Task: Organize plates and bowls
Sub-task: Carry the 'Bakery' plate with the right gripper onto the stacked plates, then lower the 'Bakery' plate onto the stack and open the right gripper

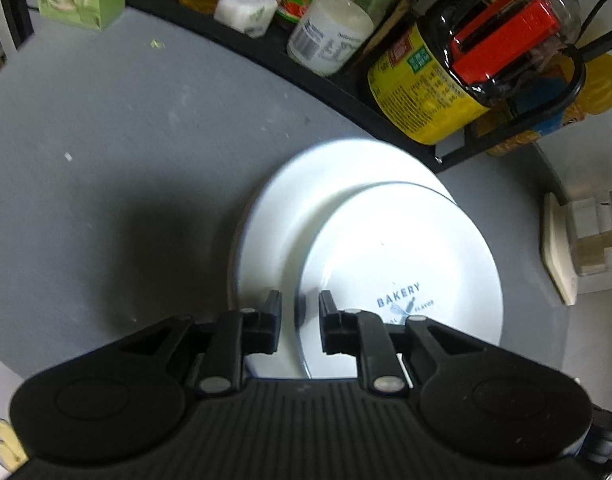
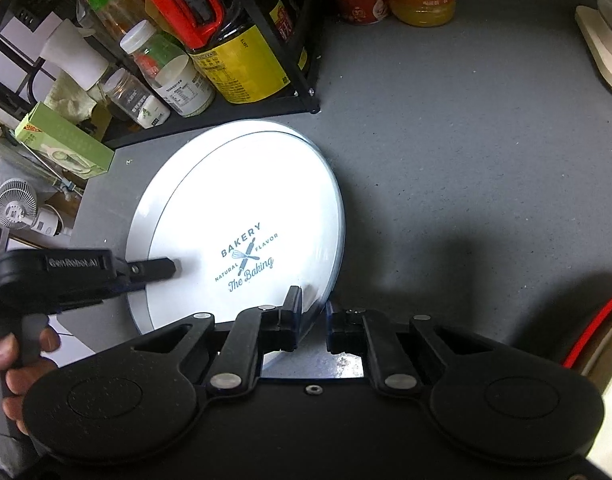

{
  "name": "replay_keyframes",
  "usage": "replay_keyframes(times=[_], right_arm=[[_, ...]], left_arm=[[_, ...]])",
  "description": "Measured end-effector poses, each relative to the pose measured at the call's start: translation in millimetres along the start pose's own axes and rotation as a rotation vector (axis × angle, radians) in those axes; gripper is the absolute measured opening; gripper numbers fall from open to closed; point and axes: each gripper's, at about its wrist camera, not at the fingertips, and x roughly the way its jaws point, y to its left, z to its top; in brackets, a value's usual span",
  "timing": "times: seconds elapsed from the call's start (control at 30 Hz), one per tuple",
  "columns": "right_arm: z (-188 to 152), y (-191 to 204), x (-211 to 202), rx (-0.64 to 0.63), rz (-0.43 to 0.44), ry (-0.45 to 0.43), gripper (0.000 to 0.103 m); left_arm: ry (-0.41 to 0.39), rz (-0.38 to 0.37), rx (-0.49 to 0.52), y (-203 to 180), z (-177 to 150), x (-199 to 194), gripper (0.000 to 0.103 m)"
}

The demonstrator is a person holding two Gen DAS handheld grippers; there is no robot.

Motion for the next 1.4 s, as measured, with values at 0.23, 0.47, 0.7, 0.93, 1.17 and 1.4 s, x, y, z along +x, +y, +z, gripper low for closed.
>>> replay_keyframes(times=[0.23, 0.47, 0.7, 0.93, 1.17, 1.4], right_arm=[[1, 2, 0, -0.002, -0.007, 0.004, 0.013], [1, 6, 3, -0.012, -0.028, 0.009, 0.016], [1, 7, 6, -0.013, -0.040, 0.014, 0.020], [0, 7, 10, -0.001, -0.048, 0.018, 0.023], [-3, 11, 13, 0.004, -0.061, 0.013, 0.027], [-3, 16, 13, 0.014, -0.081, -0.001, 0.029]], left_arm=[[-0.095, 0.021, 0.032, -10, 14, -40, 0.059], [-0.098, 0.053, 0.038, -2, 12, -34, 0.062], [-0.078, 0.050, 0.032, 6, 7, -17, 0.061], [-0.063, 0.044, 0.030, 8, 7, -2, 0.049], [-0.079, 0.004, 0.032, 15, 5, -1, 0.032], [-0.083, -0.004, 0.049, 15, 7, -2, 0.029]])
